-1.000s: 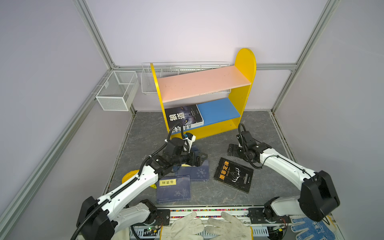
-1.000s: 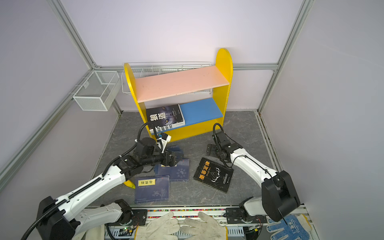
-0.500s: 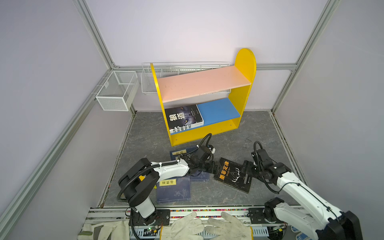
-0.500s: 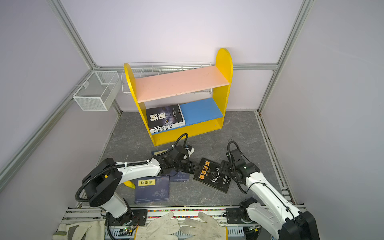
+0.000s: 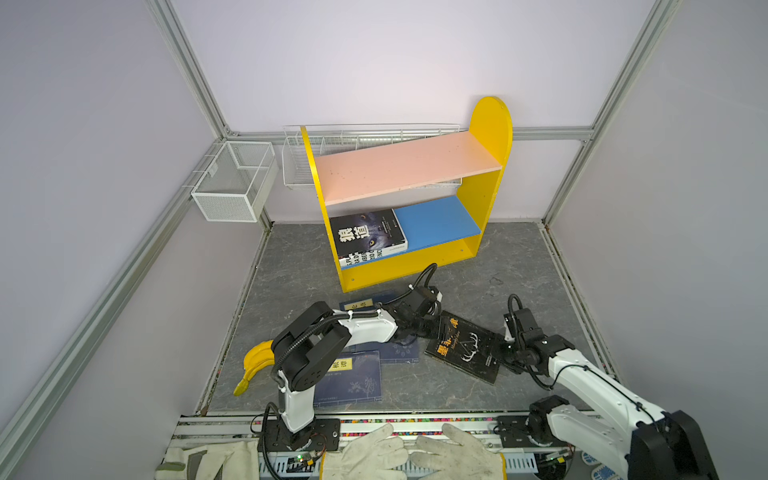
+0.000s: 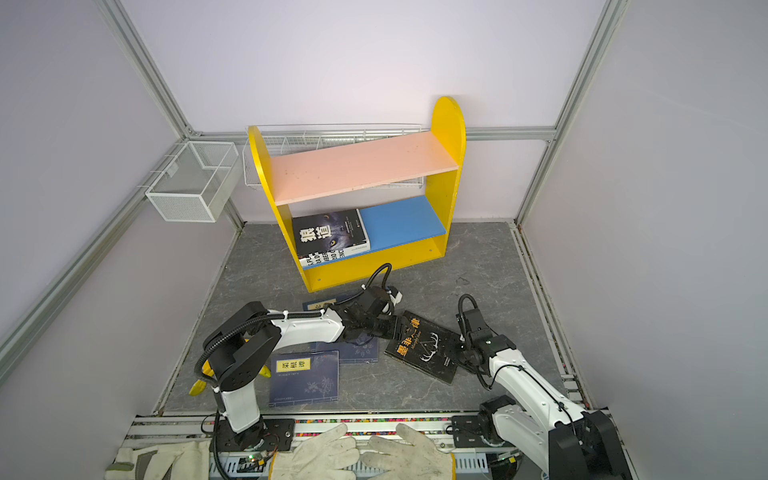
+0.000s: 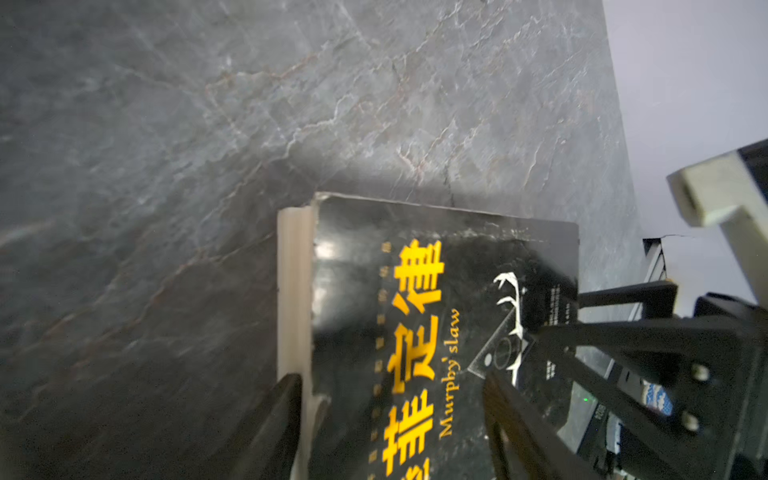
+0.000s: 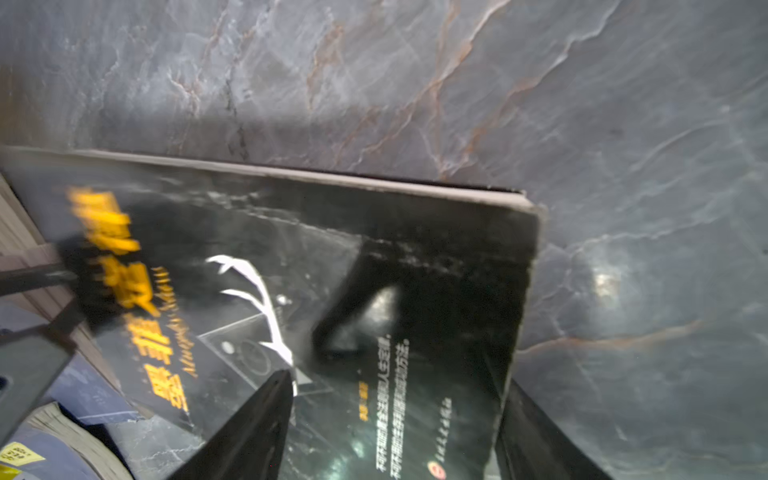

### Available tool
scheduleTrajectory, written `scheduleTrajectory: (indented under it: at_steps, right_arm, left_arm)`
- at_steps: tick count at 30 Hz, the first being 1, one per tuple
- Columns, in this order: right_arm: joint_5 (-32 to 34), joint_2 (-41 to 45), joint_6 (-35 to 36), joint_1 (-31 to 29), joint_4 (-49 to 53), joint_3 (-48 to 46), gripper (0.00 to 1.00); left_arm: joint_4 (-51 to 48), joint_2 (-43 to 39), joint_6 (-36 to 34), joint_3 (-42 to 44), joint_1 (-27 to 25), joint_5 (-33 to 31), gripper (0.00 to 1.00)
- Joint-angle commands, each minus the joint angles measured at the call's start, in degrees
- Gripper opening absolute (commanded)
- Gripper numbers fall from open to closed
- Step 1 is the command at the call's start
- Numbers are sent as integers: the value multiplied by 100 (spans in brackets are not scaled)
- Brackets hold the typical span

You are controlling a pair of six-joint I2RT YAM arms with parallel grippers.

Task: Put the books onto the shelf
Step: 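Reach both grippers to the black Murphy's law book edges on the table, then grasp the black book edges with both grippers and tilt it up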

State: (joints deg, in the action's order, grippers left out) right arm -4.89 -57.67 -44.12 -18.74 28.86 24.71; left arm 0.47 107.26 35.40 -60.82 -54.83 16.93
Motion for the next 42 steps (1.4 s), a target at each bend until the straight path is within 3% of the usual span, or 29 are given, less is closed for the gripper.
scheduleTrajectory:
  at_steps: [1, 8, 16, 21, 25, 31, 36, 42]
  right_arm:
    - [-529, -72, 35, -7, -549, -25, 73]
    - [-640, -423, 184, 60, -592, 128, 72]
    - [-676, -377, 284, 181, -567, 126, 72]
    - [-719, -346, 340, 232, -541, 157, 72]
    - [-711, -264, 356, 259, -579, 172, 72]
    - [-782, -262, 441, 315, -656, 285, 75]
    - [-1000, -220, 459, 514, -786, 445, 100]
    - [-1717, -131, -138, 664, -1606, 702, 90]
  left_arm:
    - [-73, 44, -269, -445, -230, 395, 66]
    - [75, -293, -271, -428, -248, 450, 56]
    - [-226, -748, -481, -279, -247, 38, 52]
    - [-257, -873, -440, -232, -248, -297, 34]
    - [-217, -915, -331, -127, -248, -464, 13]
    - [-7, -934, -219, -45, -243, -318, 6]
    - [-134, -1127, -233, -81, -239, -675, 0]
    - [-599, -1315, -262, -612, 91, -858, 0]
